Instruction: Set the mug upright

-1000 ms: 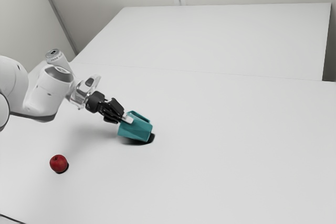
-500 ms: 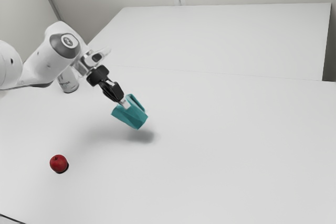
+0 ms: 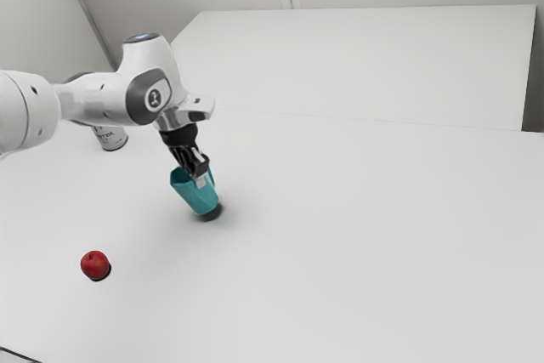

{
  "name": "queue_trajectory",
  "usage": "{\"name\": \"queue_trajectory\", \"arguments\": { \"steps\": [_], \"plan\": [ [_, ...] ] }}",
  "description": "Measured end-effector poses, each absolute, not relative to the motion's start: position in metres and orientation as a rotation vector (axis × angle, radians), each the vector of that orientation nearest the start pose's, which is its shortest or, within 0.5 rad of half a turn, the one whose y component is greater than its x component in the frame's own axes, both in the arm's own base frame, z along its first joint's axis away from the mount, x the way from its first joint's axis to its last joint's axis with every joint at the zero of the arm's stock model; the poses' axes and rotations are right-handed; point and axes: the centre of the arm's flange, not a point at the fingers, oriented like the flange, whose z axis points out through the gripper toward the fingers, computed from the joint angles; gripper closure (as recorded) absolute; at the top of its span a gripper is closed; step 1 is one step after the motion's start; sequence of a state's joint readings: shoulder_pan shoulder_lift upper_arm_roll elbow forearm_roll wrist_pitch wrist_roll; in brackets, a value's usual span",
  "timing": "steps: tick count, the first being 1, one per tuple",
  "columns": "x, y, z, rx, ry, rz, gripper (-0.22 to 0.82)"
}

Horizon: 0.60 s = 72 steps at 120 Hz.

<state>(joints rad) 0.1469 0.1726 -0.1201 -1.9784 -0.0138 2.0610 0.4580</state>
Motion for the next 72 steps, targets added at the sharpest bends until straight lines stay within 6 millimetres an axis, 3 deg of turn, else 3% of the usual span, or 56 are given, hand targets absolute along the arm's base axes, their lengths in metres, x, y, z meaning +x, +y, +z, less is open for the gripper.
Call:
{"name": "queue_trajectory", "arguments": {
  "steps": [21,43,57,72],
  "plan": [
    [0.583,0.015,0.356,-3.102,0.582,0.107,0.78],
    [0.585,0.011,0.359,-3.107,0.509,0.064,0.39],
    [0.585,0.003,0.384,-3.107,0.479,0.003,0.22],
    [0.594,-0.003,0.437,-3.121,0.438,-0.087,0.12]
  ]
}}
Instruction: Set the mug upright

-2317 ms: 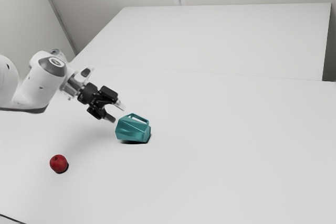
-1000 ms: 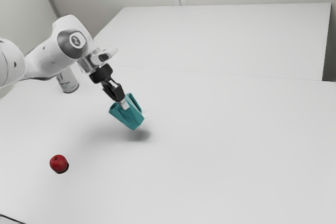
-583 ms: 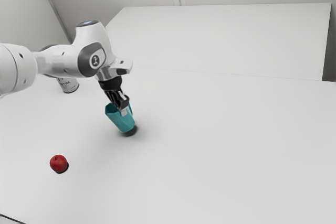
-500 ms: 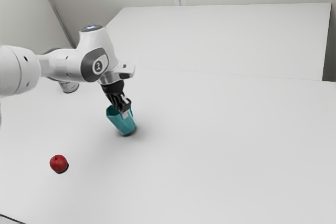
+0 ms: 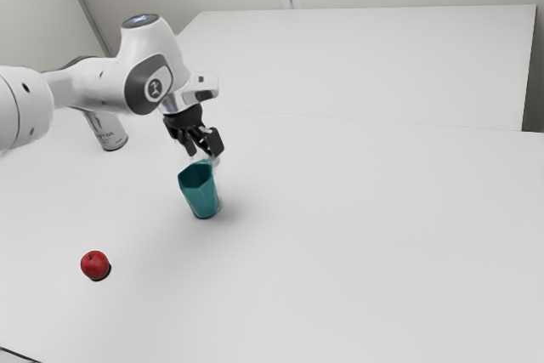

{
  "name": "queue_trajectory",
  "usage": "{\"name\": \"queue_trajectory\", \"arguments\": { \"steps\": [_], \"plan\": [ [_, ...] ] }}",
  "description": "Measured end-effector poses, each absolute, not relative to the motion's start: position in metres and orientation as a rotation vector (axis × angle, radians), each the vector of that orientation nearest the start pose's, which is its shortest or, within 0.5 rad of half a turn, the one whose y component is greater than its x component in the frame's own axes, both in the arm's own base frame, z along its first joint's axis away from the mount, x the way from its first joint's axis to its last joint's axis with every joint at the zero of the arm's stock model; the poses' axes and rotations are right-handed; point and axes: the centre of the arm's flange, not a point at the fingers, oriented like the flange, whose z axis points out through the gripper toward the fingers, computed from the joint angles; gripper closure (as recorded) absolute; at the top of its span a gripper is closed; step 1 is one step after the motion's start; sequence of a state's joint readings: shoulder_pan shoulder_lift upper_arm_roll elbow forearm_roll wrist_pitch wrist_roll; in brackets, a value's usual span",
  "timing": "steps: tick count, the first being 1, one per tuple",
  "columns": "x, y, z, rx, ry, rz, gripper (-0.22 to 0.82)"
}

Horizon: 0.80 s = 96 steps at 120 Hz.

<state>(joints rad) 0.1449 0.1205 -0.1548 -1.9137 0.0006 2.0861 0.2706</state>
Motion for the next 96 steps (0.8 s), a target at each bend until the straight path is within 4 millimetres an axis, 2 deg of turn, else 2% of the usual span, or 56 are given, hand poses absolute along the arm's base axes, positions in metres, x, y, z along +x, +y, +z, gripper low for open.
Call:
{"name": "queue_trajectory", "arguments": {
  "steps": [24,37,62,96],
  "plan": [
    [0.609,-0.001,0.525,-3.152,0.369,-0.162,0.05],
    [0.606,0.000,0.555,-3.159,0.351,-0.153,0.03],
    [0.584,-0.007,0.586,-3.160,0.339,-0.107,0.01],
    [0.577,-0.008,0.586,-3.170,0.318,-0.040,0.00]
  ]
}}
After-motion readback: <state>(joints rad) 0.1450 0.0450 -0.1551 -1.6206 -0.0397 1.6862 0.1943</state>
